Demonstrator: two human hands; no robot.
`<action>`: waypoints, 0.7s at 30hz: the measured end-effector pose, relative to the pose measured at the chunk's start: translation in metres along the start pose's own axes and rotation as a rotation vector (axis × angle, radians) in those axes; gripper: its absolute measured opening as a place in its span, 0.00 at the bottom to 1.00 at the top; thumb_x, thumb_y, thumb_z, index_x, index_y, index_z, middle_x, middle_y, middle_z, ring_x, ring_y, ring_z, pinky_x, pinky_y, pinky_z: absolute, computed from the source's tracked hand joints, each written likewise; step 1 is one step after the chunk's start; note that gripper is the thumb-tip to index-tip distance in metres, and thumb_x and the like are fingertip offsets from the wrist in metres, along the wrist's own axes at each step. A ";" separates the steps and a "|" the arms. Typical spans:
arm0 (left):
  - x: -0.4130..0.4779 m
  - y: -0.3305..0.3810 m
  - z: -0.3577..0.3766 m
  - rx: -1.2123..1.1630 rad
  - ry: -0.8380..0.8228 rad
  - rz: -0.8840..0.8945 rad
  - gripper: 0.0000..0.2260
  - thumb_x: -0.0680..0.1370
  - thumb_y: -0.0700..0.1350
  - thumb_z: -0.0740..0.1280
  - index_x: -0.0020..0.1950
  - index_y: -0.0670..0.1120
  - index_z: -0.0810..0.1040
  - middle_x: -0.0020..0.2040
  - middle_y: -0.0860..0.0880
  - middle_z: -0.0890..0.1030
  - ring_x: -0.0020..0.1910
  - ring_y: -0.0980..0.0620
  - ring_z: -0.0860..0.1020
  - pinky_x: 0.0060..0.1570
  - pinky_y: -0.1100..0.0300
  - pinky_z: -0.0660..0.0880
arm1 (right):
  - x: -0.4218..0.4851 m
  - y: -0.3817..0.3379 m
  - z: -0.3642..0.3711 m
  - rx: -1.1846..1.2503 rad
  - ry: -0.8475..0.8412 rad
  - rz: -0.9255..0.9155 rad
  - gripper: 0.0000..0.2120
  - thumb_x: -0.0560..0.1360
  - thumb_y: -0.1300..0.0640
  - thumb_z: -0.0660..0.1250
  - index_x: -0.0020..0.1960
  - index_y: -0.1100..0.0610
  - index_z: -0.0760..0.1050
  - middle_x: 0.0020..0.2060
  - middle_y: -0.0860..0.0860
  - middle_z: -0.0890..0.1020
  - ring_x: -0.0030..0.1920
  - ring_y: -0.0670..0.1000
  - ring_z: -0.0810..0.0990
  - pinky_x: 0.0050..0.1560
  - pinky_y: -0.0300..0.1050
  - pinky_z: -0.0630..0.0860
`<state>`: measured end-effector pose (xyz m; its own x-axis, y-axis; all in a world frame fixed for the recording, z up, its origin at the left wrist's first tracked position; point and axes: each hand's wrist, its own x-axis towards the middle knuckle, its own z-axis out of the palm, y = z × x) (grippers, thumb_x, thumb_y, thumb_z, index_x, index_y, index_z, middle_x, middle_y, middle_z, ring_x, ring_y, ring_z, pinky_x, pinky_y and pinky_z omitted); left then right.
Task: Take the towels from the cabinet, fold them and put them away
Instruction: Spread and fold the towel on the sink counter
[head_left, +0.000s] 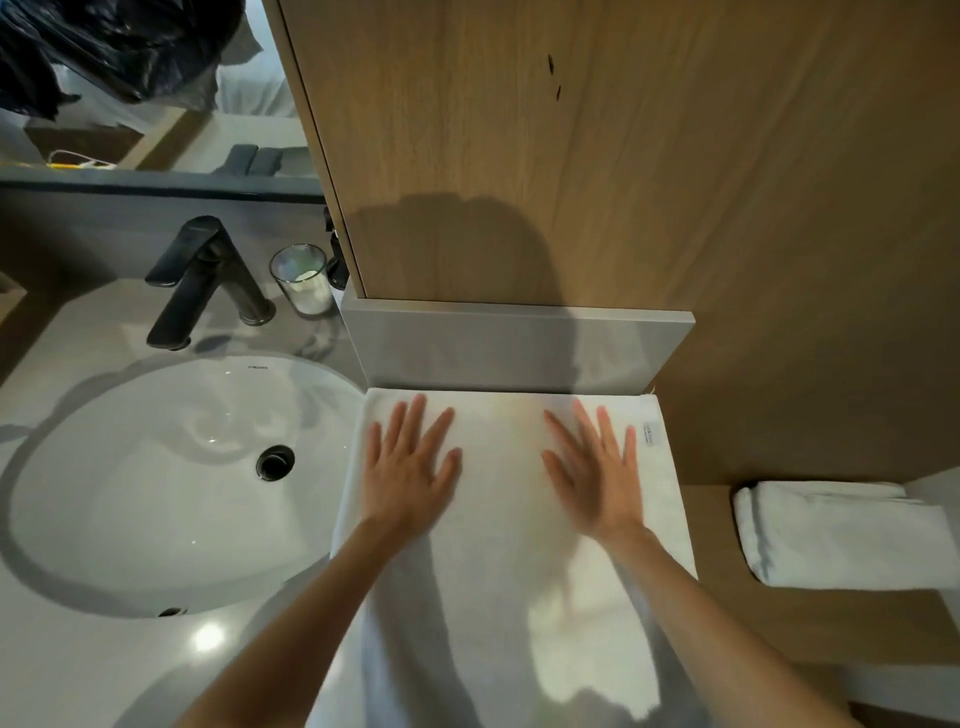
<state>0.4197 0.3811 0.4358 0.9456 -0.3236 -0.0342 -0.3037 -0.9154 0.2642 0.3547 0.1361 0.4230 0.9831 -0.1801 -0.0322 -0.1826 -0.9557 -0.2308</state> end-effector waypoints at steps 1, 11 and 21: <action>-0.004 -0.008 -0.002 -0.002 0.002 -0.012 0.27 0.79 0.63 0.44 0.78 0.61 0.50 0.79 0.53 0.44 0.77 0.51 0.39 0.76 0.51 0.40 | -0.002 0.009 -0.004 -0.020 0.000 0.024 0.26 0.79 0.35 0.39 0.76 0.36 0.50 0.78 0.44 0.53 0.79 0.54 0.47 0.76 0.57 0.41; -0.027 0.007 -0.021 -0.010 0.056 0.034 0.31 0.77 0.56 0.37 0.78 0.45 0.53 0.78 0.46 0.51 0.77 0.45 0.50 0.73 0.53 0.43 | -0.015 -0.017 -0.033 0.180 -0.073 0.081 0.23 0.83 0.53 0.53 0.78 0.50 0.57 0.78 0.51 0.55 0.78 0.53 0.49 0.76 0.47 0.45; -0.102 0.041 0.016 -0.034 -0.010 0.066 0.23 0.82 0.57 0.44 0.78 0.60 0.51 0.79 0.55 0.47 0.78 0.54 0.43 0.75 0.51 0.42 | -0.103 -0.026 0.004 -0.028 0.011 -0.038 0.23 0.82 0.42 0.42 0.77 0.39 0.52 0.78 0.45 0.53 0.78 0.49 0.49 0.76 0.55 0.50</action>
<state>0.3086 0.3727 0.4345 0.9221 -0.3860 -0.0252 -0.3616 -0.8833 0.2984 0.2584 0.1802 0.4282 0.9892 -0.1458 -0.0134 -0.1454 -0.9680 -0.2043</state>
